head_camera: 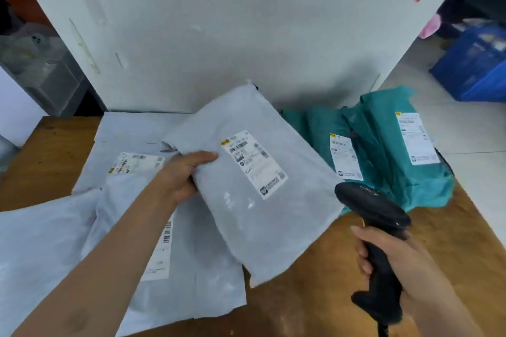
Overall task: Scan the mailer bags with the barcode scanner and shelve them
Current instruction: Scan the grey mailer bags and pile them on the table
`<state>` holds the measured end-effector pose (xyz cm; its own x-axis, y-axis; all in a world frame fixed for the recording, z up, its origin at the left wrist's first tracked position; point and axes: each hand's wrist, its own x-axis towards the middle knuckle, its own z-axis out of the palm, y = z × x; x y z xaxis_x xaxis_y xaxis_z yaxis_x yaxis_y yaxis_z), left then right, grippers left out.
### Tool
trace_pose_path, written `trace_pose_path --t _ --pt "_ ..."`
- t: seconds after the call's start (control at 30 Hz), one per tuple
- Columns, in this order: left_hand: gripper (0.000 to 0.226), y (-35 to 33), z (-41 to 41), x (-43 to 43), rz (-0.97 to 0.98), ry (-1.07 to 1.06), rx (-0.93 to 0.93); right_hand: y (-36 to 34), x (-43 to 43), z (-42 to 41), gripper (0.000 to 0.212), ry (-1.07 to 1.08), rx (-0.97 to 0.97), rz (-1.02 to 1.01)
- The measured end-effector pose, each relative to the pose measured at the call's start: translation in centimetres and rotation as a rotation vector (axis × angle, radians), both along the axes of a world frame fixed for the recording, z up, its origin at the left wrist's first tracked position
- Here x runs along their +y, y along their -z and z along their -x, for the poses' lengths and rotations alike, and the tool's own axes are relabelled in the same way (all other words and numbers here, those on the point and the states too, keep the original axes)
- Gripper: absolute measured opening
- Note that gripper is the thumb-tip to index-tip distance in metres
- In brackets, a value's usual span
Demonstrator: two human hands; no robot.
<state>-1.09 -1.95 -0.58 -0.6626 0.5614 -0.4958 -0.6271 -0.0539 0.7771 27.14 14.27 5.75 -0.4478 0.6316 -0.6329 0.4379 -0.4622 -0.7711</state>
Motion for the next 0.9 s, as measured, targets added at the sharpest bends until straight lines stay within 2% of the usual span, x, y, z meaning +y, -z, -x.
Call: trace_pose_path --t 0.1,0.23,0.33,0.5,0.6,0.9 --pt "0.030 3.4 -5.5 2.1 0.122 0.180 0.017 -0.1 0.3 -3.6 0.019 0.082 -0.035 -0.029" --pt "0.033 8.2 -12.1 3.6 0.417 0.147 0.144 1.0 -1.2 -5.8 0.016 0.087 -0.054 0.015" --pt "0.051 8.2 -14.8 3.4 0.639 0.151 0.310 2.3 -2.9 -6.0 0.015 0.003 -0.064 0.076" --pt "0.066 8.4 -14.4 2.5 0.663 0.249 0.523 3.5 -4.4 -5.3 0.019 -0.122 -0.054 0.091" --pt "0.068 8.6 -12.6 2.5 0.709 0.312 0.518 3.9 -4.7 -4.8 0.018 -0.195 -0.065 0.089" --pt "0.069 9.8 -11.3 1.2 0.541 0.262 0.372 5.4 -5.2 -2.8 0.010 -0.215 -0.077 0.086"
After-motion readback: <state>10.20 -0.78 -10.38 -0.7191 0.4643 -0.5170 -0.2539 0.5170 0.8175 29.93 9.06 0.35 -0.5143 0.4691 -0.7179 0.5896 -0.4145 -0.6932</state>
